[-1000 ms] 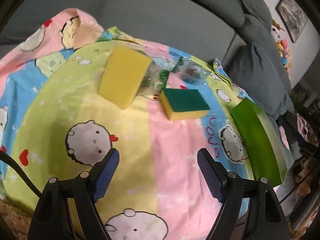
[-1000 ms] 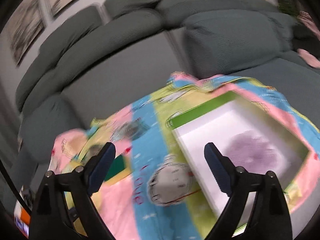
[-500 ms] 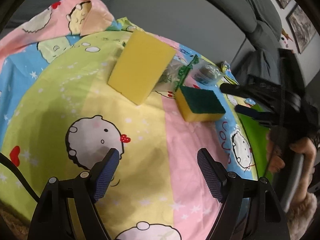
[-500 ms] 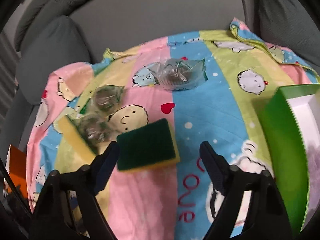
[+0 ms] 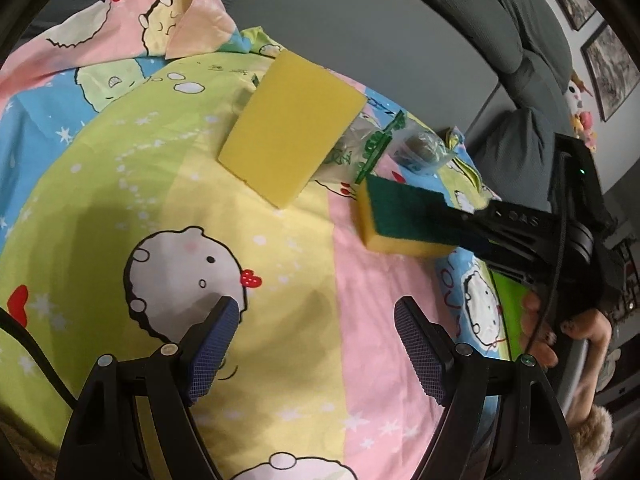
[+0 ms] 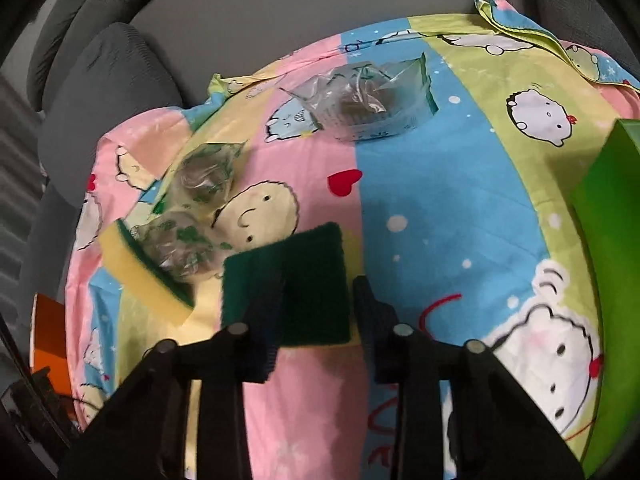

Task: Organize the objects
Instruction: 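Move the right gripper back to the green-and-yellow scouring sponge, then grasp the green-and-yellow scouring sponge with the right gripper and lift, then carry the scouring sponge into the green box and release it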

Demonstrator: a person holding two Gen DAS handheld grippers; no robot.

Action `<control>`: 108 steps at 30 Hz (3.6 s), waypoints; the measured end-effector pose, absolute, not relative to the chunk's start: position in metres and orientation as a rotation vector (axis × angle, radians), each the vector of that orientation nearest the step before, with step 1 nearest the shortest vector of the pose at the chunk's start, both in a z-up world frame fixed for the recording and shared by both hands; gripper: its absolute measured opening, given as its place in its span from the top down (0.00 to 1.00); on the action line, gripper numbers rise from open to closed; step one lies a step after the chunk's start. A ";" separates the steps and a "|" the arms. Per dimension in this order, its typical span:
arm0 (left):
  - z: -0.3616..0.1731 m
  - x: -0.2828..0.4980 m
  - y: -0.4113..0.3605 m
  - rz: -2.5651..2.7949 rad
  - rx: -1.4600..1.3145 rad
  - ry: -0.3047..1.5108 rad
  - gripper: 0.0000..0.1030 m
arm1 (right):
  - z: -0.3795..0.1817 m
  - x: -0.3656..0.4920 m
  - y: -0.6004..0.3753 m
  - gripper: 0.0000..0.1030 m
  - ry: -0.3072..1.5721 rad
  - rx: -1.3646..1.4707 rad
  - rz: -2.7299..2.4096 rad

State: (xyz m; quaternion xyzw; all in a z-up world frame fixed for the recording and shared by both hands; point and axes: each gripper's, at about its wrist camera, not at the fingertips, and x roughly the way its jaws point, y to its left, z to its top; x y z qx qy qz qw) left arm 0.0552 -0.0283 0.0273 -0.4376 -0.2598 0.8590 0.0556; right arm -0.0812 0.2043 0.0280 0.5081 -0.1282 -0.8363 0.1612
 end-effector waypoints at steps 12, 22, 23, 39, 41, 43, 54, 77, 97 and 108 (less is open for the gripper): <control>0.041 0.064 -0.024 2.568 -1.272 -0.798 0.22 | 0.048 -0.023 0.223 0.82 -0.517 1.401 -2.265; 0.040 0.064 -0.008 2.512 -1.282 -0.736 0.22 | 0.048 0.014 0.236 0.81 -0.441 1.423 -2.293; 0.039 0.064 -0.006 2.502 -1.281 -0.735 0.22 | 0.044 0.014 0.238 0.80 -0.439 1.436 -2.293; 0.039 0.057 0.031 2.511 -1.236 -0.563 0.22 | 0.031 0.011 0.258 0.63 -0.430 1.459 -2.403; 0.042 0.053 0.032 2.502 -1.217 -0.567 0.22 | 0.034 0.011 0.261 0.59 -0.454 1.447 -2.407; 0.042 0.049 0.034 2.497 -1.203 -0.572 0.22 | 0.035 0.011 0.263 0.58 -0.477 1.433 -2.403; 0.027 0.036 0.055 2.429 -1.245 -0.502 0.35 | 0.024 0.006 0.245 0.60 -0.411 1.455 -2.356; 0.070 0.050 0.084 2.525 -1.107 -0.311 0.43 | 0.046 0.019 0.258 0.68 -0.391 1.307 -2.407; 0.121 0.039 0.177 2.434 -0.902 -0.134 0.43 | 0.097 0.058 0.348 0.67 -0.603 1.086 -2.640; 0.124 0.028 0.234 2.340 -0.877 -0.040 0.43 | 0.100 0.073 0.403 0.67 -0.777 1.045 -2.773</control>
